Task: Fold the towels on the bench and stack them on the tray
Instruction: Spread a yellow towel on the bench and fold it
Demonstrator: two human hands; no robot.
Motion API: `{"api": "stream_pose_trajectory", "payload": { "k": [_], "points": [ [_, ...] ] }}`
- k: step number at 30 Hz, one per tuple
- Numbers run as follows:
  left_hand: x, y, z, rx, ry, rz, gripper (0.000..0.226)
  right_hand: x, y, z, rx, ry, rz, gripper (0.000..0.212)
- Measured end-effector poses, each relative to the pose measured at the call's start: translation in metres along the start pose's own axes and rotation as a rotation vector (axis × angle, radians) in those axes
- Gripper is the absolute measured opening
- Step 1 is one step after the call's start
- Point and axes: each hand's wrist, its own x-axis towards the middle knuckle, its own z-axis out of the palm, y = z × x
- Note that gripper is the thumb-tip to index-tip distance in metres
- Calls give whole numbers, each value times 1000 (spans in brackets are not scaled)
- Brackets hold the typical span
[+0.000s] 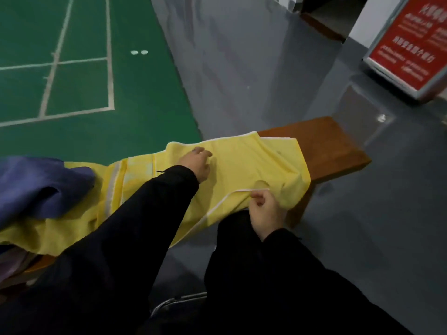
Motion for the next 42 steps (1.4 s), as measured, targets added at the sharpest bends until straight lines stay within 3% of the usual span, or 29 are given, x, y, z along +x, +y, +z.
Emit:
{"api": "stream_pose_trajectory", "payload": {
  "k": [4, 7, 10, 12, 14, 15, 18, 20, 22, 25, 27, 30, 32, 34, 35, 39, 42],
  "points": [
    [31, 1, 6, 25, 1, -119, 72, 5, -10, 21, 562, -156, 519, 32],
    [48, -4, 3, 13, -45, -198, 85, 5, -19, 33, 808, -79, 675, 49],
    [49, 0, -1, 149, 6, -153, 51, 6, -27, 45, 821, -7, 697, 96],
    [41, 4, -3, 318, 20, -84, 28, 4, -28, 53, 778, 53, 685, 111],
    [27, 8, -8, 354, 22, -17, 24, -1, -30, 63, 703, 151, 651, 111],
    [20, 8, -12, 241, 17, -3, 26, -6, -33, 71, 676, 179, 646, 110],
    [-15, 21, -47, -357, -23, -28, 46, -20, -43, 89, 752, 170, 686, 107],
    [-42, 33, -76, -685, -2, -29, 46, -27, -47, 96, 772, 163, 736, 102],
    [-66, 42, -102, -924, 34, -50, 34, -34, -45, 92, 809, 116, 751, 78],
    [-91, 47, -137, -1199, 135, -152, 27, -55, -49, 64, 883, -3, 735, 9],
    [-109, 47, -157, -1395, 174, -185, 31, -63, -62, 37, 1009, -82, 666, 11],
    [-134, 46, -183, -1604, 233, -183, 26, -61, -97, -7, 1406, -162, 341, 25],
    [-147, 46, -197, -1730, 267, -177, 30, -58, -119, -27, 1466, -289, 249, 50],
    [-155, 47, -208, -1817, 297, -179, 38, -63, -134, -28, 1302, -445, 252, 84],
    [-157, 47, -211, -1836, 311, -191, 41, -66, -138, -25, 1219, -496, 235, 85],
    [-169, 30, -230, -1752, 473, -211, 40, -59, -180, -32, 1164, -577, 110, 56],
    [-177, 6, -240, -1430, 667, -335, 26, -37, -220, -51, 1160, -546, -34, 32]
  ]
}}
